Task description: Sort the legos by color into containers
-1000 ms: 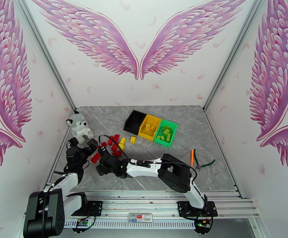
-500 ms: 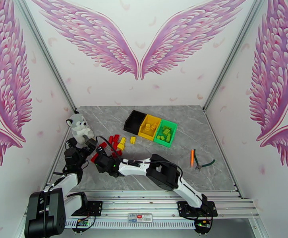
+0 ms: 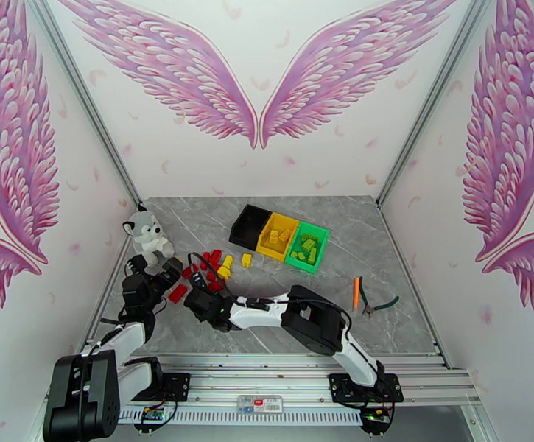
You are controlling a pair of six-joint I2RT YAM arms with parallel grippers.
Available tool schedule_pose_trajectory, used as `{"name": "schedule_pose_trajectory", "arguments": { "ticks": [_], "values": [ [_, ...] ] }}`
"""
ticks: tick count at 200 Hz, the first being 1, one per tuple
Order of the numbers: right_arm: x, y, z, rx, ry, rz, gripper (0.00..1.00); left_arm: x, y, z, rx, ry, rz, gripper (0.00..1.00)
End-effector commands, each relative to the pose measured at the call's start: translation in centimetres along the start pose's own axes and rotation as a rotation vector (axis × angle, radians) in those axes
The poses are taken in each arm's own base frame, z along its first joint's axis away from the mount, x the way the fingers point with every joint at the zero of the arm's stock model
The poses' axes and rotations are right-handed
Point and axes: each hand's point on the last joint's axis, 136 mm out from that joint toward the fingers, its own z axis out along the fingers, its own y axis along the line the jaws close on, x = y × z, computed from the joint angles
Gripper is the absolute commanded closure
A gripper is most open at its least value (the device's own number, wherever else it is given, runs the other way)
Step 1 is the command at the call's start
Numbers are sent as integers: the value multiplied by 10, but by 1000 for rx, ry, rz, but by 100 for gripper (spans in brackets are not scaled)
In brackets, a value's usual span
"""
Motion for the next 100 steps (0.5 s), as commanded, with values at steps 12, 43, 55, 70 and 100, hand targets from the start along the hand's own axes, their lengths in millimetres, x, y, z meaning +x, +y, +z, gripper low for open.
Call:
{"name": "schedule_pose_trajectory", "arguments": {
  "ticks": [12,43,55,70,100],
  "values": [
    [-44,-59,-37,58,-121,120,76,10,-43,12,89,42,121,1],
    [-53,-124,-54,135,-140,207,76,34,-80,24,154,102,219,1],
    [-59,-150,-60,160,-155,247,76,45,-93,30,178,134,253,1],
    [-67,-181,-66,197,-170,296,76,61,-108,39,208,179,294,1],
    [-84,-240,-76,289,-199,376,76,95,-138,59,263,259,367,1]
  ]
}}
